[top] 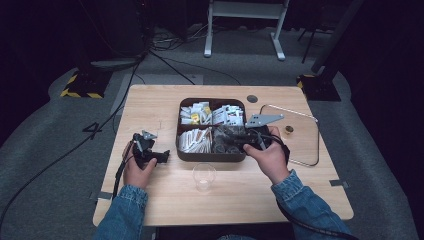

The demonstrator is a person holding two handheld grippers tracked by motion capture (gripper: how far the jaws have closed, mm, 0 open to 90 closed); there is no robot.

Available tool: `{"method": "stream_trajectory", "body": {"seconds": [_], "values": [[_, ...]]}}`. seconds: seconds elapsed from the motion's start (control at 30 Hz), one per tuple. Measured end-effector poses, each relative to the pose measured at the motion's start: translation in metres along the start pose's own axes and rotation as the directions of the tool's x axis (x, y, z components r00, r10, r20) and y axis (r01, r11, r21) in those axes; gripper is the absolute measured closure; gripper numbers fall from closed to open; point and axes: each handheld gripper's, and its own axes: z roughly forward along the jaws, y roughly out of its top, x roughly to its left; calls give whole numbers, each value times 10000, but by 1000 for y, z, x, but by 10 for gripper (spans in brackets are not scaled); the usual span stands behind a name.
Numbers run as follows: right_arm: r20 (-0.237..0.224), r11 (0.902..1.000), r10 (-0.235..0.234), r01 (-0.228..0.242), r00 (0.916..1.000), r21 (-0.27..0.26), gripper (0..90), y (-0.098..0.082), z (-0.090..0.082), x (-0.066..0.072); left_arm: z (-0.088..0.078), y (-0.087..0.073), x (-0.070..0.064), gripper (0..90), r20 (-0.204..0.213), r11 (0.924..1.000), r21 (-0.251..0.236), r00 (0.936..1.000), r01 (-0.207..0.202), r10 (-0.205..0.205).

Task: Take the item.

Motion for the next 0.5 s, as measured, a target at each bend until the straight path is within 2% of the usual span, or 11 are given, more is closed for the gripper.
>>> {"method": "stream_trajectory", "body": {"seconds": [0.3, 0.5], "values": [[-366, 9992, -403, 402, 9985, -22, 834, 0, 1, 21, 0, 0, 0, 6, 4, 10000, 11, 10000, 9, -9], [-747, 9983, -534, 549, 9958, 192, 834, -4, 7, 34, 0, 0, 0, 6, 4, 10000, 9, 10000, 15, -15]]}}
